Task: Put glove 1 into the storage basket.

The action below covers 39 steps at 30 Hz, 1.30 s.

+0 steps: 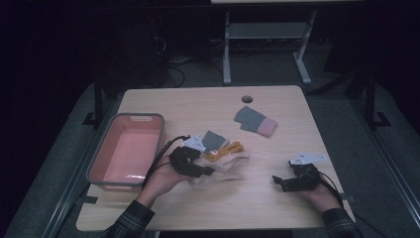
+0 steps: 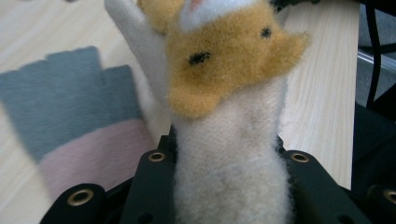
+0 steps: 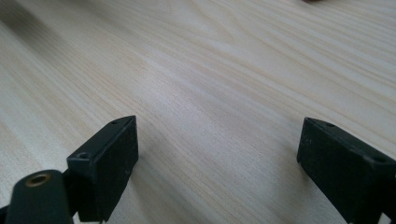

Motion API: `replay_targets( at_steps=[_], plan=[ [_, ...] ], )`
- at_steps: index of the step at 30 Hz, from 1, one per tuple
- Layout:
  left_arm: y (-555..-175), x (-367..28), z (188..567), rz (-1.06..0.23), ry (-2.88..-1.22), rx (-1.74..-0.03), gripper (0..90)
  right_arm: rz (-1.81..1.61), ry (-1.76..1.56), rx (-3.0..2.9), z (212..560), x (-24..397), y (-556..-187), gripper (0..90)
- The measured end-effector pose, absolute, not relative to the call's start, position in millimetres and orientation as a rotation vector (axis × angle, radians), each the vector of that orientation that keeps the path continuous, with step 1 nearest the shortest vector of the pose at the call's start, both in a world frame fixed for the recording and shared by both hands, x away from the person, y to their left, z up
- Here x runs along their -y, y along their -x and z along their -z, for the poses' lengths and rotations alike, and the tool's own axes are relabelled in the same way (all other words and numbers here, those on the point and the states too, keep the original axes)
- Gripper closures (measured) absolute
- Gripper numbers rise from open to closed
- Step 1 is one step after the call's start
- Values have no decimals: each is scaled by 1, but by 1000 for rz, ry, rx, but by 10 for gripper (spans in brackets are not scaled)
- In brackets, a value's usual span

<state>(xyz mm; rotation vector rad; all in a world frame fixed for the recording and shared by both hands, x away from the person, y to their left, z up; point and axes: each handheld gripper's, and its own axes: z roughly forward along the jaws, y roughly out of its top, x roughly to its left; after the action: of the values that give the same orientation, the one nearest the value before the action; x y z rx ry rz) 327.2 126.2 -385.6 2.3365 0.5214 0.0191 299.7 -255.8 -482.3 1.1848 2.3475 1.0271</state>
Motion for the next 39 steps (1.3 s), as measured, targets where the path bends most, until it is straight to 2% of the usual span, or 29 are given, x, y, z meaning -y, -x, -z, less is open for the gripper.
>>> replay_targets(
  at_steps=[20,39],
  plan=[
    [-344,-203,343,-131,-2234,-706,671,-1027,-1184,-2348,482,256,-300,122],
    [-347,-286,338,-257,-2143,-950,670,-1028,-1185,-2347,482,256,-300,122]
  ],
)
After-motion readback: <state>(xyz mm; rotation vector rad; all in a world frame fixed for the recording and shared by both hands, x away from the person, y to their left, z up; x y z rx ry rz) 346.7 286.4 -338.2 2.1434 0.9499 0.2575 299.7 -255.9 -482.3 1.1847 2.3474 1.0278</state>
